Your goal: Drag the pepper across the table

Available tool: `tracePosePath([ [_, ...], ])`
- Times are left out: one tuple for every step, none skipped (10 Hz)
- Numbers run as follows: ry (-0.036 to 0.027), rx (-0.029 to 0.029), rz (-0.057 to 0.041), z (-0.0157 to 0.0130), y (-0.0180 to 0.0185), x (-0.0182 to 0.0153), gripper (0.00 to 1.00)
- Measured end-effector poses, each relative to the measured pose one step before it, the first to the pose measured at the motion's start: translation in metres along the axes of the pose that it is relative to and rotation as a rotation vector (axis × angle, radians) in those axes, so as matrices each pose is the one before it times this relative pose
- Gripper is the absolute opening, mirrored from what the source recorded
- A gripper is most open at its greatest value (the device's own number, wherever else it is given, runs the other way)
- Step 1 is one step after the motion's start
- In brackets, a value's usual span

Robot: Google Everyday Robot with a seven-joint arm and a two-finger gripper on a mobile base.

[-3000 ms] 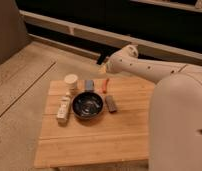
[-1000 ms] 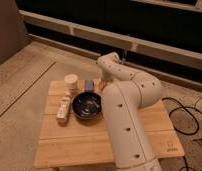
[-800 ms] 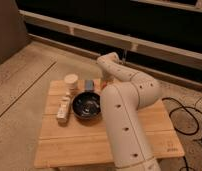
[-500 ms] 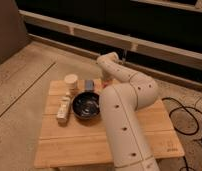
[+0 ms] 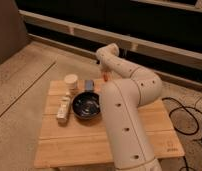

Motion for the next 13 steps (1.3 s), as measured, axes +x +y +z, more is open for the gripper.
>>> tracePosePath([
  [-0.10199, -0.04632, -0.11625, -0.03746, 0.03973, -0.02918, 0.0],
  [-0.0321, -0.02727, -0.05724, -0.01115, 0.02105, -0.0095, 0.0],
  [-0.01973, -0.03166, -0.06748, -0.00617, 0.02459, -0.00527, 0.0],
  [-0.01456, -0.04076, -0.08062, -0.00272, 0.03302, -0.00658, 0.0],
  [-0.00529, -0.03393, -0.06159, 0.00198, 0.02737, -0.00548, 0.0],
  [-0.00436, -0.03454, -0.05223, 0.00345, 0.02622, -0.00723, 0.0],
  [0.00186, -0.0571, -0.077, 0.00967, 0.04163, -0.00959, 0.0],
  [0.0055, -0.0628, -0.08835, 0.01312, 0.0476, -0.01224, 0.0],
  [0.00922, -0.04856, -0.07267, 0.01398, 0.03761, -0.01058, 0.0],
  [0.00756, -0.02864, -0.03442, 0.00836, 0.01947, -0.00538, 0.0],
  [0.0216, -0.06843, -0.09464, 0.02185, 0.04803, -0.01198, 0.0],
  [0.01024, -0.03675, -0.04412, 0.01191, 0.02395, -0.00754, 0.0],
  [0.01387, -0.0446, -0.04808, 0.01431, 0.02747, -0.00758, 0.0],
])
